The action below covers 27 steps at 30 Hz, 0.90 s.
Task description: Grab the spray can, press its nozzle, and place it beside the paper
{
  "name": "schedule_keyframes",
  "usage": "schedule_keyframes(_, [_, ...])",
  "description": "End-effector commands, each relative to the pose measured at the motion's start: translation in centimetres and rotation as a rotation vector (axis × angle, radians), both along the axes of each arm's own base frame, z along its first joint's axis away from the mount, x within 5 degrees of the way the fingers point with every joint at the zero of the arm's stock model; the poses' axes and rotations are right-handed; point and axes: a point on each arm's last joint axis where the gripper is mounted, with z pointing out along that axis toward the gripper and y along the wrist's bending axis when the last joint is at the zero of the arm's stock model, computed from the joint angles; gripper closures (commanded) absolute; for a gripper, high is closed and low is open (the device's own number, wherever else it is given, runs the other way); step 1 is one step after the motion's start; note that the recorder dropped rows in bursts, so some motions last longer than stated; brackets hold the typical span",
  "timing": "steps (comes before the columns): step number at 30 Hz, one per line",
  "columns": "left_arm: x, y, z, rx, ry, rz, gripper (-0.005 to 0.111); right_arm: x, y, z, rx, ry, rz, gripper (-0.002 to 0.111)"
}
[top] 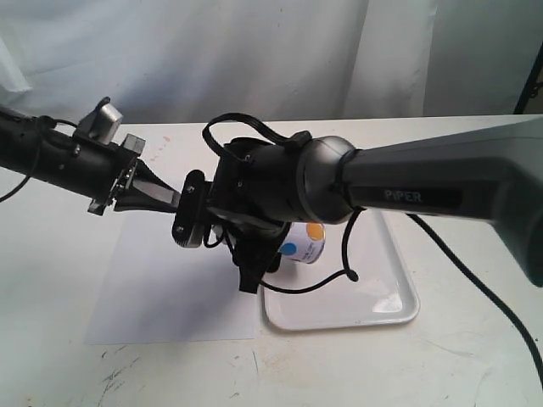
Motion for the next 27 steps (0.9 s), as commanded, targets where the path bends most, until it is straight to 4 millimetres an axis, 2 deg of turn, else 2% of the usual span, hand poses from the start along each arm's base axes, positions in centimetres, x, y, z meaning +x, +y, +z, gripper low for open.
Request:
schedule_keyframes(1, [-1.1, 0.5, 3.6, 0.035, -0.16, 0.058, 0.107, 0.2, -0.4, 3.5, 0.071, -0.075, -0.051, 0.108])
schedule_keyframes(7, [-4.1, 1.6, 7.9, 0.17, -0.368, 0.18, 0.107, 0.2, -1.6, 5.4, 0.217, 0.032, -0.21, 0.108])
schedule_keyframes(12, [-6.5, 2.4, 9.1, 0.252, -0.456, 0.272, 0.107, 0.3, -2.7, 7.6, 0.341, 0.102, -0.268, 0.108])
schedule_keyframes(19, [-11.0, 3.9, 10.6, 0.364, -0.605, 0.463, 0.107, 0.4, -4.4, 10.7, 0.569, 0.184, -0.354, 0.108])
schedule_keyframes(27, [-16.3, 4.5, 12.3, 0.372, -0.734, 0.561, 0.107, -1.1, -8.7, 12.4, 0.91, 0.13, -0.407, 0.108])
